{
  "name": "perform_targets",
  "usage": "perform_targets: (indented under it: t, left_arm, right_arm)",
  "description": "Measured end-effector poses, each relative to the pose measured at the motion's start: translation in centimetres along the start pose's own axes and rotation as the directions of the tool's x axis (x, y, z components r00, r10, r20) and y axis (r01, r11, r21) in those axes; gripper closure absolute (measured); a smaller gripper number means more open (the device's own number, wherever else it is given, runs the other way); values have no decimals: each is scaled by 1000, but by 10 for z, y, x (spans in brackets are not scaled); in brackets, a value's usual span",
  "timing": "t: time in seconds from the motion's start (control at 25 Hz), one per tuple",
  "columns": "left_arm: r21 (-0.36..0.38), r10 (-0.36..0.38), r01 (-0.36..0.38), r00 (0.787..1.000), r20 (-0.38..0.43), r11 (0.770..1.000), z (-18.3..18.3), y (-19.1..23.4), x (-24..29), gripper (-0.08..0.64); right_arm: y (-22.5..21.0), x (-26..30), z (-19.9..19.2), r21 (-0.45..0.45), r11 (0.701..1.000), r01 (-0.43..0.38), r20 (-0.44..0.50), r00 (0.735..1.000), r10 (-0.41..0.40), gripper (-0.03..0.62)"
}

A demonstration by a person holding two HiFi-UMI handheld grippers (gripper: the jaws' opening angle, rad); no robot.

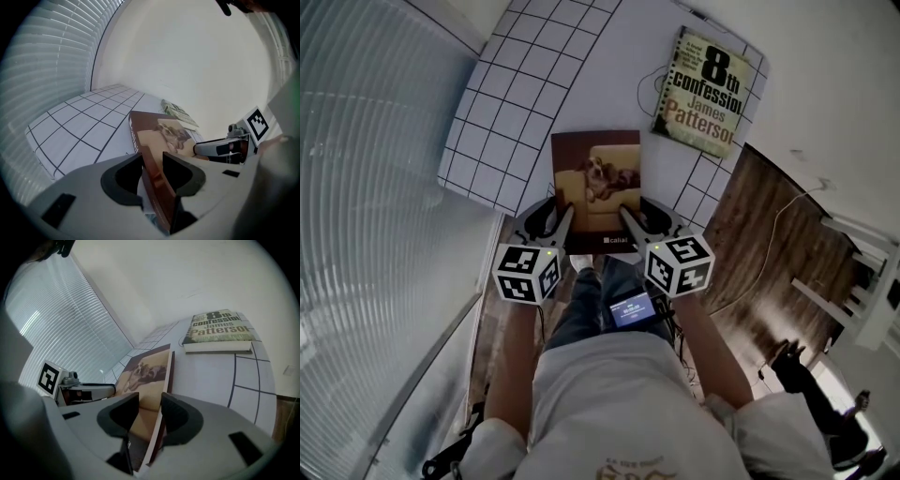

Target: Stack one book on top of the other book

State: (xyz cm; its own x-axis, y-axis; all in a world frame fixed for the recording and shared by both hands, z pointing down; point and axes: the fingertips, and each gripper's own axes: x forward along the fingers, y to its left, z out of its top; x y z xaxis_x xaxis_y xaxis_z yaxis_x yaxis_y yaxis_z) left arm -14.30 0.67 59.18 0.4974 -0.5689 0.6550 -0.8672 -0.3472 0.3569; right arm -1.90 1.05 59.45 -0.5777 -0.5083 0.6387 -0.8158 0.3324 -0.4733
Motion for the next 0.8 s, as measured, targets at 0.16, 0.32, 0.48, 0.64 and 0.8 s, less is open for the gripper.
perform_targets:
  t: [0.16, 0.32, 0.48, 0.64, 0.8]
  left_arm:
    - [3, 2, -2, 1000, 12, 1000, 7, -1, -4, 416]
    - [8, 9, -9, 1000, 26, 1000, 18, -2, -11, 416]
    - [13, 20, -20, 999, 38, 1000, 26, -1, -17, 416]
    - [24, 23, -25, 999, 49, 999, 33, -3, -24, 416]
    - [46, 27, -30, 998, 53, 998, 42, -4, -31, 416]
  right_arm:
    - [4, -3, 7, -15, 1000, 3, 13, 1000, -3, 440]
    - [10, -7, 18, -34, 999, -1, 29, 1000, 2, 440]
    - [17, -10, 27, -57, 998, -6, 44, 999, 9, 440]
    - [22, -14, 32, -50, 999, -8, 56, 998, 11, 440]
    - [27, -18, 38, -36, 999, -19, 73, 997, 22, 442]
